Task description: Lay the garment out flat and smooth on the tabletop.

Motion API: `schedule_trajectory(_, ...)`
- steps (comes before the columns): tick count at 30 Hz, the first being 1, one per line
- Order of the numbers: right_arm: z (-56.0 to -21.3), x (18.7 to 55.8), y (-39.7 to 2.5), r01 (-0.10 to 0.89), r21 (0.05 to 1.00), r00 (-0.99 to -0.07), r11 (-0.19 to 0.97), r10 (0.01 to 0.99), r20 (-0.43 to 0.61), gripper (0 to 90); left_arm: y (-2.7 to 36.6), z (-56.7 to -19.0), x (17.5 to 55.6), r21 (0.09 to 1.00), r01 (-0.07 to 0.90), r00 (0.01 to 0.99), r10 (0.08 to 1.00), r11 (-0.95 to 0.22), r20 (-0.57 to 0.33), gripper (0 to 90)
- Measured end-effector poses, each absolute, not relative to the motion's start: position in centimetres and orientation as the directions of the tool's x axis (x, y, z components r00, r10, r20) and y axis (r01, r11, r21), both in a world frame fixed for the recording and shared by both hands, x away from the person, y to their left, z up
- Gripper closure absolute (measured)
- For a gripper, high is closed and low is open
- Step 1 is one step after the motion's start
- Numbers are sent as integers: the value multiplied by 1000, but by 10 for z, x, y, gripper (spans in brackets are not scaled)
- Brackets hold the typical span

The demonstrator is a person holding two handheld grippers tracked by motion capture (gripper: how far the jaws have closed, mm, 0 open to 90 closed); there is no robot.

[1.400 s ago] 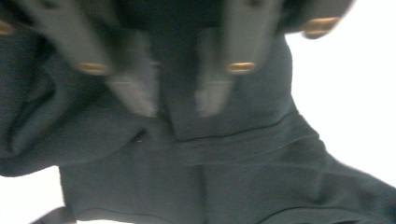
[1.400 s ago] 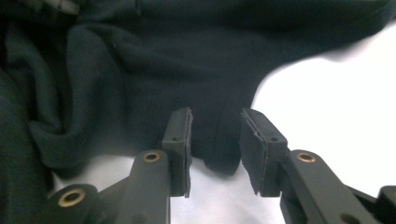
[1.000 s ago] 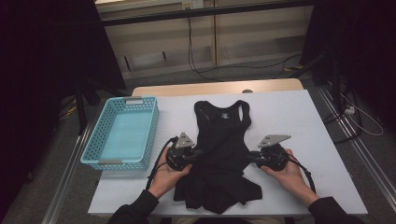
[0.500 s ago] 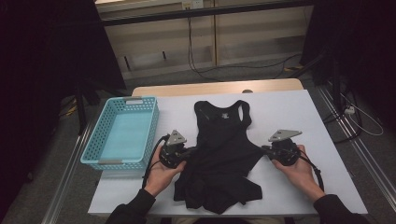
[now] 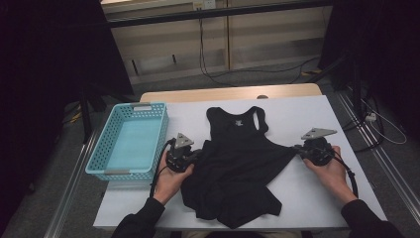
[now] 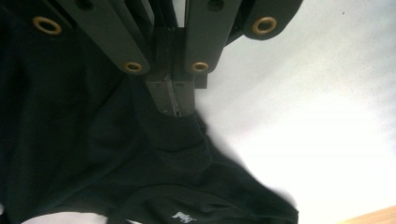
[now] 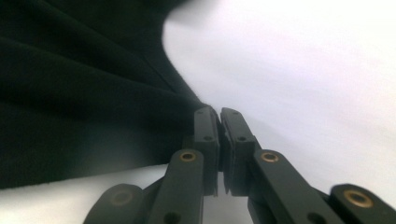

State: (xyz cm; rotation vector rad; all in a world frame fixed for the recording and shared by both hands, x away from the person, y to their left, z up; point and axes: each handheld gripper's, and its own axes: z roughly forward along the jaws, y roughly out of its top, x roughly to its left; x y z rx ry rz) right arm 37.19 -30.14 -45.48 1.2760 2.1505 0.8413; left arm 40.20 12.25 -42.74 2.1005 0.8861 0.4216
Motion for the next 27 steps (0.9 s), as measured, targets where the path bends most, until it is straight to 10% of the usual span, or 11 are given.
schedule_trajectory(15,-455,377,-319,582,741,-399,336,912,-100,812,126,-435,410,773,483,663,748,-412,-15,888)
schedule_trajectory(27,-440,354,-295,504,798,-480,331,875,-60,618,126,-429,377,801,399,723,690,-447,26,495)
